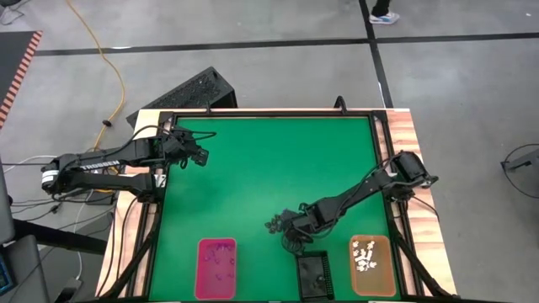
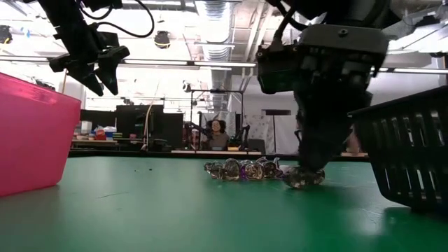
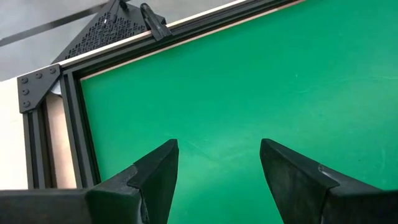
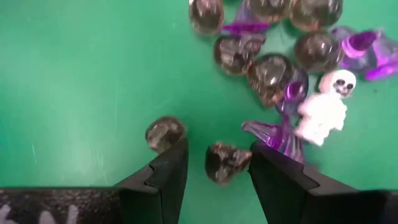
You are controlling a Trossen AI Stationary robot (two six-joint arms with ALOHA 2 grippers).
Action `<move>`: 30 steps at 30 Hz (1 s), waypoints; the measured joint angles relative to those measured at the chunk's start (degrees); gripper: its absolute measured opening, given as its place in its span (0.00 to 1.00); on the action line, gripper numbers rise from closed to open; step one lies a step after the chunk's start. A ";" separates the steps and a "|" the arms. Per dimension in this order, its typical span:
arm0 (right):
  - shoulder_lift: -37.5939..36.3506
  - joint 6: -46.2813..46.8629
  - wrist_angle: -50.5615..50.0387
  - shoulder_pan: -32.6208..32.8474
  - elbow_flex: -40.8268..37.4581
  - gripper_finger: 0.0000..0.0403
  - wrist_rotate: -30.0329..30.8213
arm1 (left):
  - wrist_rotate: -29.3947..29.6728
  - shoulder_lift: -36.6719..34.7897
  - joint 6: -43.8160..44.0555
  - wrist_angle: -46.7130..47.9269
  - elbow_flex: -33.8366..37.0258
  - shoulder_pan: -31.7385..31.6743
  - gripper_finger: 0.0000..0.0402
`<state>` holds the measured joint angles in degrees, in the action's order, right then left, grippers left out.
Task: Sort Halloween decoration
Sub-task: Put the black skull toy into the black organizing bin
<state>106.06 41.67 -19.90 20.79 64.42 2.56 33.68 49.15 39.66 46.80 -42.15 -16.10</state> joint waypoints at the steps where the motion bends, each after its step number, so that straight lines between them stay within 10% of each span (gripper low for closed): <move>1: 0.02 -0.10 0.12 -0.16 0.00 0.50 0.00 | 0.02 0.00 0.00 -0.01 0.00 0.00 0.54; 30: -1.71 0.26 -0.82 -0.61 -0.09 0.30 -2.58 | 0.14 0.00 -0.75 0.03 0.00 -0.02 0.54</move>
<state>104.35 41.93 -20.72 20.17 64.33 -0.02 33.82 49.15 38.91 46.83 -42.15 -16.12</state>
